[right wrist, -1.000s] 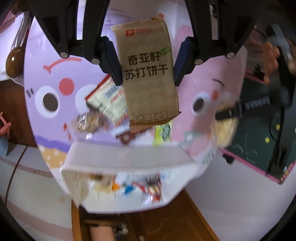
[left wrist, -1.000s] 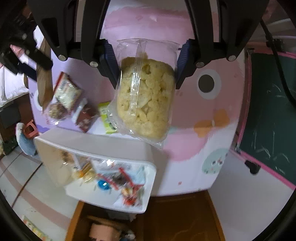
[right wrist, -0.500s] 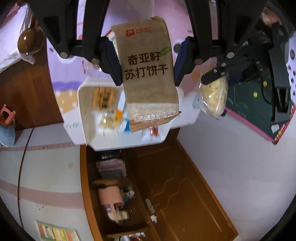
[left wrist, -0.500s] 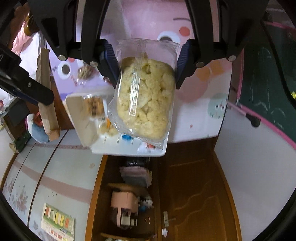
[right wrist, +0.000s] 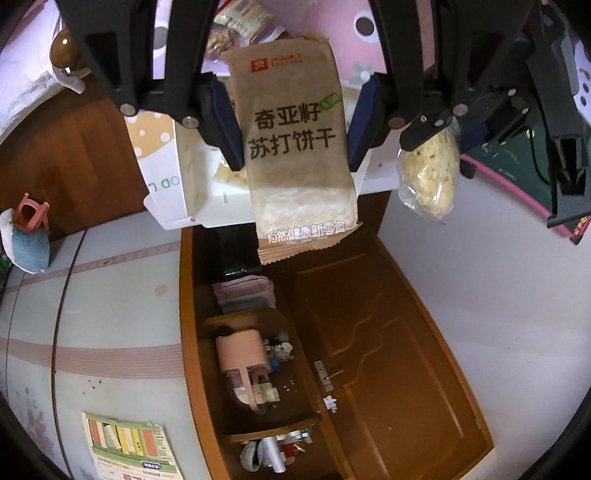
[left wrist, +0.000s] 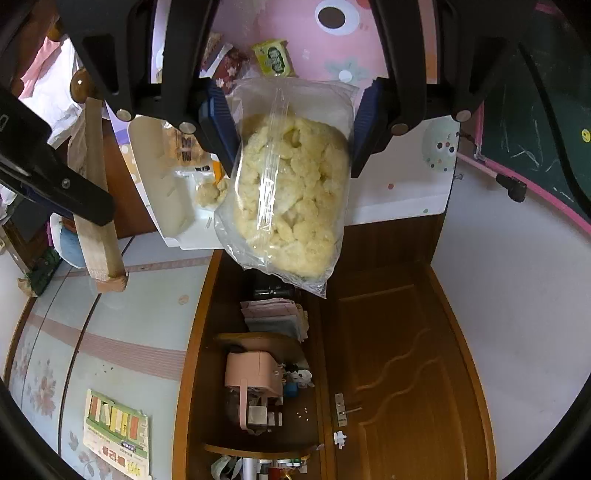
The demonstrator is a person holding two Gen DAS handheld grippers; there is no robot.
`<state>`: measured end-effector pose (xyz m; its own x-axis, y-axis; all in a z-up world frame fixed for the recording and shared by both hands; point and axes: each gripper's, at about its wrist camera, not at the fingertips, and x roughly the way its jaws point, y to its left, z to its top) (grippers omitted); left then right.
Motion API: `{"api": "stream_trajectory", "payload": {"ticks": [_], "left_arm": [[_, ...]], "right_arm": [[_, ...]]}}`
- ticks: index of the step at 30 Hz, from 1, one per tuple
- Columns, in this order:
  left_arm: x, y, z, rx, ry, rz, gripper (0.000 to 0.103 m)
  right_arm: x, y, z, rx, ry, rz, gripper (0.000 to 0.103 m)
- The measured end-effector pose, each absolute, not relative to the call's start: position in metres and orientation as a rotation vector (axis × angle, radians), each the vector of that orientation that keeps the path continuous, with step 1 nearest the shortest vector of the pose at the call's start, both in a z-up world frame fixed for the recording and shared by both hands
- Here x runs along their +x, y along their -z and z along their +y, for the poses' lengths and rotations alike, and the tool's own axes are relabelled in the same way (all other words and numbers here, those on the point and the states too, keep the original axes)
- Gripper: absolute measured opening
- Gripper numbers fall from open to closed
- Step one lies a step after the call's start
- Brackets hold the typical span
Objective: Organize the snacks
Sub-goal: 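Lift both bags over the white tray and release them inside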
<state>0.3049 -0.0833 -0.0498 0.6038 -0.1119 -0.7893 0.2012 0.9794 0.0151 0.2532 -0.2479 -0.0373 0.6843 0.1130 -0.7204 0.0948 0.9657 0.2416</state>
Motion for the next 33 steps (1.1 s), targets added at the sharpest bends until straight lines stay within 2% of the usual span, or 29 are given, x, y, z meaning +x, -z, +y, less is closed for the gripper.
{"api": "stream_trajectory", "payload": {"ticks": [14, 16, 17, 18, 22, 33], "left_arm": [[0.349, 0.072, -0.107, 0.147, 0.165, 0.946, 0.057], [0.349, 0.075, -0.110, 0.157, 0.163, 0.946, 0.076], [0.350, 0.077, -0.110, 0.157, 0.150, 0.942, 0.091], [0.350, 0.077, -0.109, 0.149, 0.150, 0.936, 0.093], [0.347, 0.078, -0.104, 0.106, 0.163, 0.950, 0.093], [0.328, 0.070, -0.104, 0.137, 0.147, 0.923, 0.093]], "right_arm": [[0.296, 0.058, -0.257, 0.238, 0.090, 0.870, 0.056], [0.300, 0.058, -0.257, 0.232, 0.066, 0.853, 0.056], [0.300, 0.057, -0.257, 0.227, 0.062, 0.851, 0.058], [0.301, 0.057, -0.257, 0.218, 0.068, 0.854, 0.058], [0.300, 0.057, -0.259, 0.214, 0.100, 0.863, 0.062], [0.290, 0.066, -0.262, 0.250, 0.082, 0.914, 0.062]]}}
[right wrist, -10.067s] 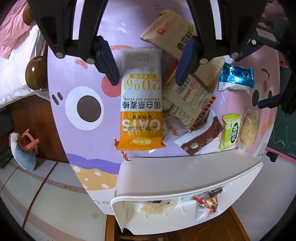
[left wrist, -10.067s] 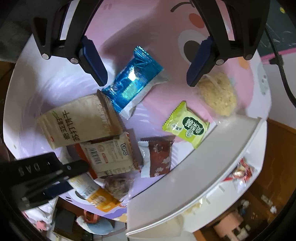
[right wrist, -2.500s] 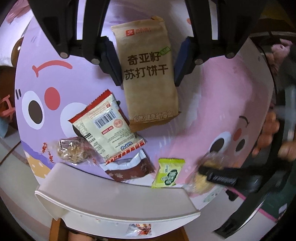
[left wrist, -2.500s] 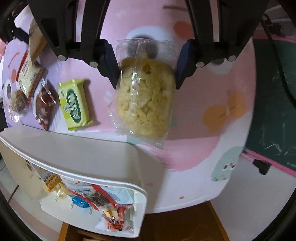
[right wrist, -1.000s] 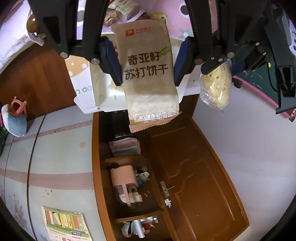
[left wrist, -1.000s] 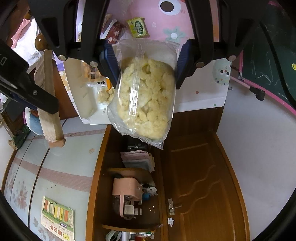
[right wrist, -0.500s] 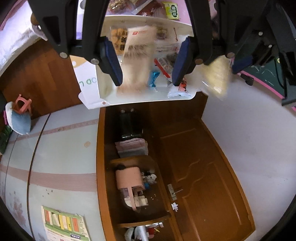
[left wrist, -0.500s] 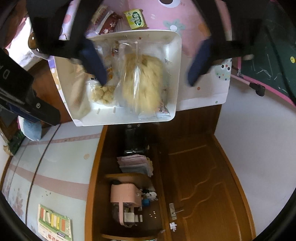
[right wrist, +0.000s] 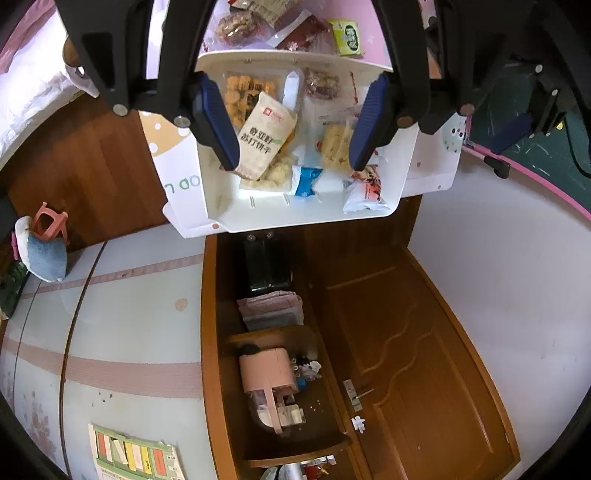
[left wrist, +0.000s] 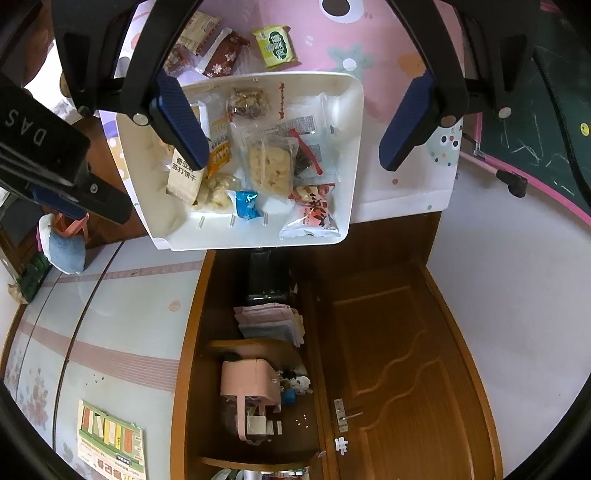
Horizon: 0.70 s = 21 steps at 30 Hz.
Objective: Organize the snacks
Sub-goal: 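Withdraw both tools and move them toward the green packet and wafer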
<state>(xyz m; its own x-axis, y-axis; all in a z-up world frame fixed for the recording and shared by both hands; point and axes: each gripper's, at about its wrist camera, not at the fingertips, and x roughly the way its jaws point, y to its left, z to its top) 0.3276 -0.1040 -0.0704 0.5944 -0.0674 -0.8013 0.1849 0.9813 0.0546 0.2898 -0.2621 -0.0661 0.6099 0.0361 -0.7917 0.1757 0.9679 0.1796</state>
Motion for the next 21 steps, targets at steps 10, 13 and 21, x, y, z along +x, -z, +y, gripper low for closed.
{"api": "stream_trajectory", "payload": {"ticks": [10, 13, 21], "left_arm": [[0.299, 0.066, -0.100, 0.124, 0.141, 0.932, 0.093], [0.286, 0.063, -0.099, 0.131, 0.141, 0.923, 0.093], [0.250, 0.054, -0.097, 0.122, 0.150, 0.903, 0.093]], "right_arm": [[0.263, 0.062, -0.258, 0.249, 0.066, 0.918, 0.062], [0.252, 0.061, -0.256, 0.250, 0.058, 0.921, 0.062], [0.220, 0.053, -0.252, 0.227, 0.040, 0.918, 0.062]]}}
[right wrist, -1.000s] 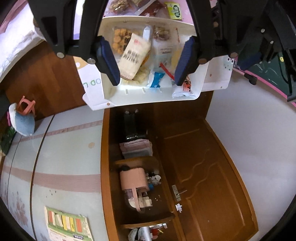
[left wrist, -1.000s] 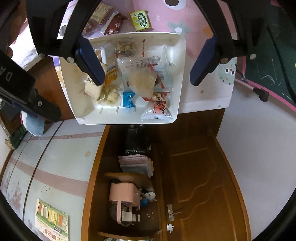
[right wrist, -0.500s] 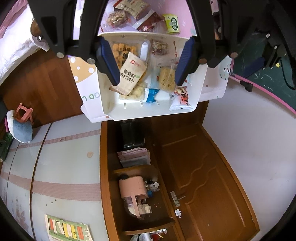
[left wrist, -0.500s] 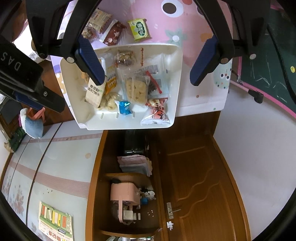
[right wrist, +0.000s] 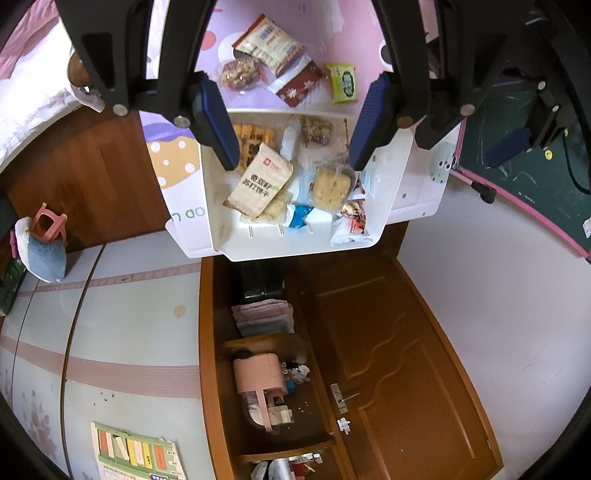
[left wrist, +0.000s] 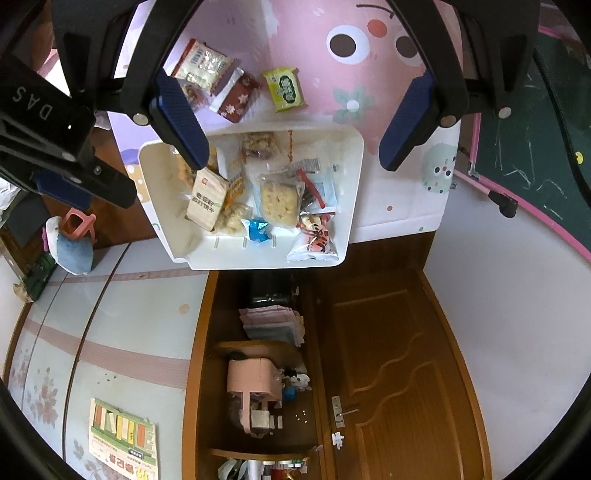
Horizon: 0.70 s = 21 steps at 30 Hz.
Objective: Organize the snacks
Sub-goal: 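Withdraw both tools and move them toward the green packet and wafer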
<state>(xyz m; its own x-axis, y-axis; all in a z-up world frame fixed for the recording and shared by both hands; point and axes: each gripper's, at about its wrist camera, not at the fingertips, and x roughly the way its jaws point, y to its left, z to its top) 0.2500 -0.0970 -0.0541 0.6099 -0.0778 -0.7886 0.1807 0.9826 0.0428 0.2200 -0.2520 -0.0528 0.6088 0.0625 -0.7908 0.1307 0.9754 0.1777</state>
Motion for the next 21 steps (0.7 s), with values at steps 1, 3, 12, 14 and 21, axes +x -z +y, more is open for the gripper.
{"api": "stream_trajectory", "payload": {"ticks": [1, 3, 12, 14, 21], "left_arm": [[0.245, 0.053, -0.096, 0.122, 0.151, 0.900, 0.093], [0.236, 0.051, -0.094, 0.119, 0.154, 0.897, 0.093], [0.202, 0.050, -0.086, 0.111, 0.156, 0.890, 0.093], [0.196, 0.052, -0.083, 0.110, 0.155, 0.893, 0.093], [0.180, 0.064, -0.076, 0.118, 0.149, 0.911, 0.093]], "right_arm": [[0.217, 0.052, -0.252, 0.226, 0.039, 0.916, 0.062], [0.208, 0.050, -0.252, 0.223, 0.036, 0.910, 0.062], [0.176, 0.047, -0.250, 0.195, 0.025, 0.902, 0.062], [0.170, 0.048, -0.250, 0.190, 0.022, 0.903, 0.062], [0.155, 0.059, -0.249, 0.175, 0.015, 0.919, 0.062]]}}
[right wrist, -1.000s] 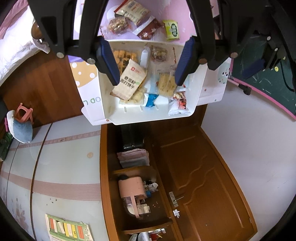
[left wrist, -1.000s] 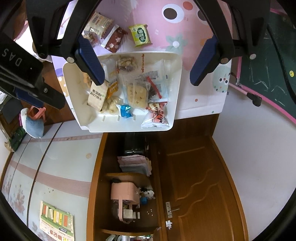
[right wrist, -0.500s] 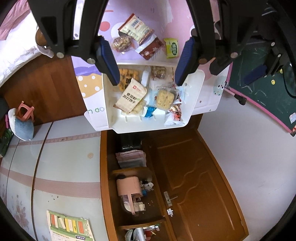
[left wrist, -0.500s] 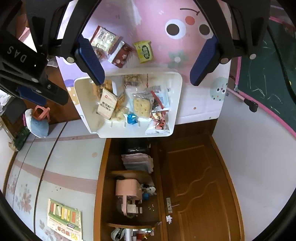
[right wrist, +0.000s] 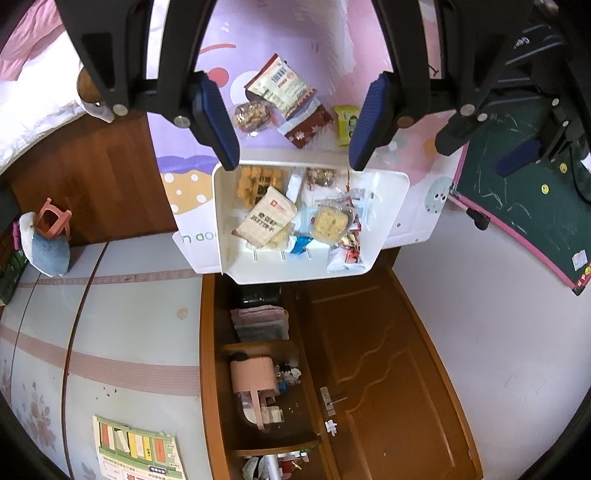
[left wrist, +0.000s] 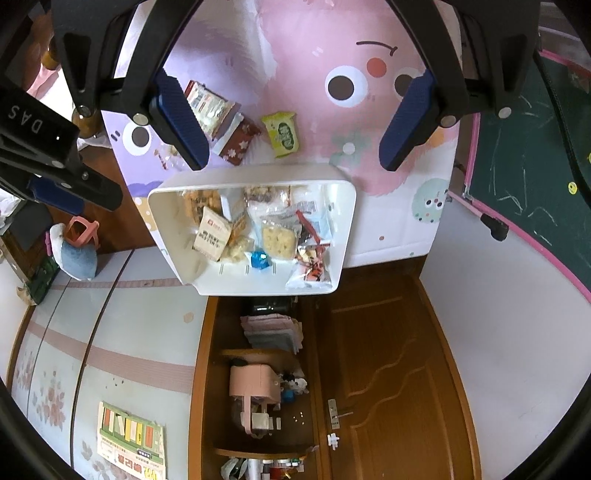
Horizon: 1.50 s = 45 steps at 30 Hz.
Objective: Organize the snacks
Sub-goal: 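Withdraw both tools and move them toward the green packet and wafer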
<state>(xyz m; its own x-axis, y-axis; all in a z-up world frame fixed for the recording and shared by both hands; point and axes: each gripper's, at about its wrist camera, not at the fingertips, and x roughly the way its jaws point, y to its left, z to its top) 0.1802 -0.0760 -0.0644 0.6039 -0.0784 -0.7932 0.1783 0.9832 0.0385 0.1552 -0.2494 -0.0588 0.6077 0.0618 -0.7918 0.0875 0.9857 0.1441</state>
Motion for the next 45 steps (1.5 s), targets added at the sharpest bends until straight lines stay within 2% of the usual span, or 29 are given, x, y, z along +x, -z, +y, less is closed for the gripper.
{"api": "stream_trajectory", "payload": {"ticks": [10, 19, 30, 45], "left_arm": [[0.176, 0.107, -0.055, 0.155, 0.127, 0.994, 0.093], [0.185, 0.161, -0.032, 0.156, 0.173, 1.106, 0.093], [0.223, 0.227, -0.056, 0.132, 0.247, 1.225, 0.093], [0.280, 0.296, -0.063, -0.017, 0.163, 1.350, 0.091]], "right_arm": [[0.140, 0.097, -0.249, 0.097, 0.028, 0.970, 0.062], [0.133, 0.165, -0.241, 0.028, -0.063, 1.070, 0.062], [0.147, 0.244, -0.241, 0.014, -0.178, 1.191, 0.062], [0.168, 0.276, -0.215, -0.144, -0.336, 1.222, 0.062]]}}
